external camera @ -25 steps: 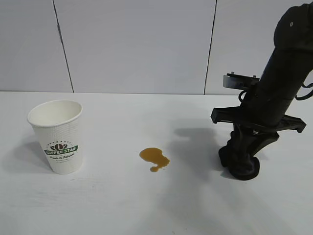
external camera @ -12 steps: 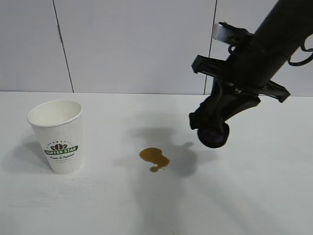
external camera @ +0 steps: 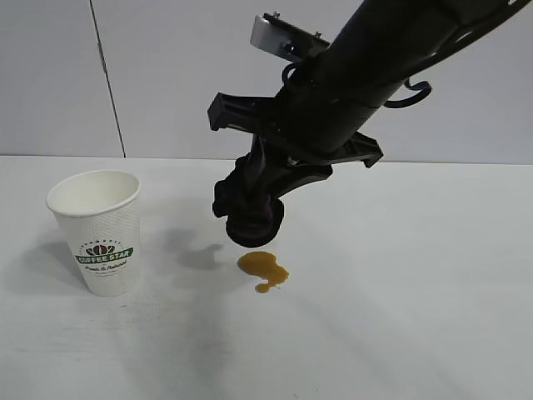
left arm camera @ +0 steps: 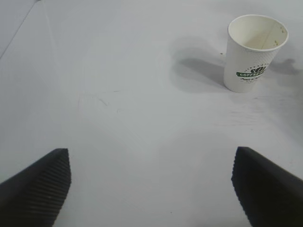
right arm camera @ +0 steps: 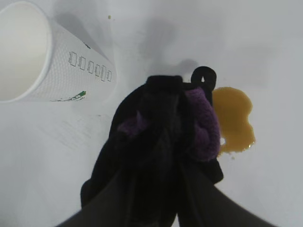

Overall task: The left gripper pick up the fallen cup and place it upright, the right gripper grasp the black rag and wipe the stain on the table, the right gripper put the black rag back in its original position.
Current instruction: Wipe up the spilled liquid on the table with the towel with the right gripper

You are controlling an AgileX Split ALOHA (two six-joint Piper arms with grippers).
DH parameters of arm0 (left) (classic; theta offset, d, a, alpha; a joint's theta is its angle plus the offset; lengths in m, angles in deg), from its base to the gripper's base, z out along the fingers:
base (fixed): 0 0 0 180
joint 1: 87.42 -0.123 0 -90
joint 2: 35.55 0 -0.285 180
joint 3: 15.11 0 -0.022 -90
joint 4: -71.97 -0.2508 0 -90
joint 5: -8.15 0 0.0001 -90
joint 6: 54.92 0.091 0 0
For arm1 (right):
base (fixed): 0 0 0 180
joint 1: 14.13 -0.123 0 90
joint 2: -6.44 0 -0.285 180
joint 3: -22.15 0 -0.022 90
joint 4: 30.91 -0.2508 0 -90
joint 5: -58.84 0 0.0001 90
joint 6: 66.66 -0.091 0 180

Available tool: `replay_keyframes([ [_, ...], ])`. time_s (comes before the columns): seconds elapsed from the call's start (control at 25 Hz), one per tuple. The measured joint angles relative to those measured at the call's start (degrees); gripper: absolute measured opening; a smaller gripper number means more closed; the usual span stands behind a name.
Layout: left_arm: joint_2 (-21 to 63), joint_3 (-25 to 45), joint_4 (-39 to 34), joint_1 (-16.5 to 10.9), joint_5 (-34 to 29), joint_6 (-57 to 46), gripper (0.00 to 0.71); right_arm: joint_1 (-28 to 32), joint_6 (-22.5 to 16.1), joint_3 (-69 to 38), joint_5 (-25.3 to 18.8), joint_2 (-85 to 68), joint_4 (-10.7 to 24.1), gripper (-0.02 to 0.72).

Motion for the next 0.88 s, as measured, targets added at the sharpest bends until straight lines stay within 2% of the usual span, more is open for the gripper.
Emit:
replay_keyframes([
  [0.24,0.0,0.0,0.0,0.0,0.0,0.0,0.664,0.0,0.0,0.0,1.5,4.0,1.0,0.130],
  [0.44,0.0,0.0,0.0,0.0,0.0,0.0,0.664,0.7,0.0,0.0,1.1,4.0,3.9,0.130],
  [0.72,0.0,0.0,0.0,0.0,0.0,0.0,0.664,7.6,-2.3,0.4,-1.1,3.8,8.0,0.130],
  [0.88,0.0,0.0,0.0,0.0,0.0,0.0,0.664,11.8,-3.2,0.6,-3.0,3.6,9.0,0.130],
])
